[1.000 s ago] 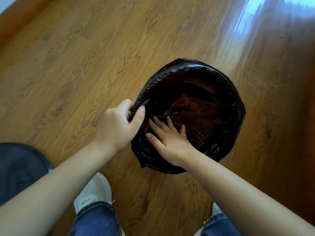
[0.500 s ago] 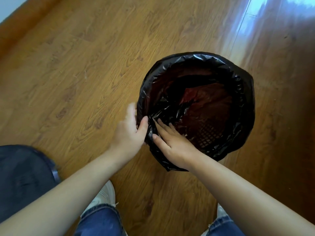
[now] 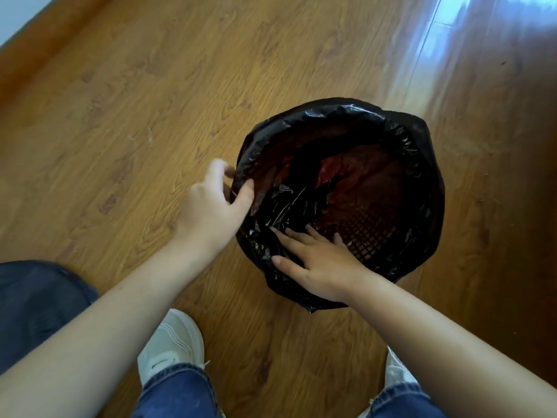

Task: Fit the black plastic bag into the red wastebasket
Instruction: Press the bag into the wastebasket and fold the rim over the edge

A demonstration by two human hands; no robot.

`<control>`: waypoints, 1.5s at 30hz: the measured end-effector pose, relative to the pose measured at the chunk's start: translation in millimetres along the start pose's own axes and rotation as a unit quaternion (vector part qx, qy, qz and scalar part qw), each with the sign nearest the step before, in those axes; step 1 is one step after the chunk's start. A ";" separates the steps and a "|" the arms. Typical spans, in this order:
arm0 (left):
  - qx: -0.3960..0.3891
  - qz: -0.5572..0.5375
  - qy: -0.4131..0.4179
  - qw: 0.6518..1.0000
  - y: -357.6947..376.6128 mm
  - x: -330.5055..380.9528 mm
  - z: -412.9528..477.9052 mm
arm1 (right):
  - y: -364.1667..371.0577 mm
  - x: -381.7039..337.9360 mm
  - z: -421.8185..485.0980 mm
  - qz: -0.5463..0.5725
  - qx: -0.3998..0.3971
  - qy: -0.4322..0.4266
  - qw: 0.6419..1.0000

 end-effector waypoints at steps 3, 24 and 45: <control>-0.020 -0.003 0.021 1.000 3.5 7.8 3.7 | -18.5 -6.2 -4.0 0.021 0.089 -0.022 0.996; -0.095 -0.048 -0.040 0.993 25.8 9.6 -27.6 | -10.3 18.7 3.4 -0.075 0.049 0.056 0.994; -0.115 -0.010 0.023 0.993 23.9 33.6 -15.1 | -8.4 42.1 -0.3 -0.282 -0.039 0.103 0.953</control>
Point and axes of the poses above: each hand's wrist, its own z-axis towards the middle knuckle, its own y-axis out of the palm, x = y × z, the point moved 7 cm from there along z, towards the middle knuckle, and after that the axes turned 1 degree about -x, right-handed, at the moved point
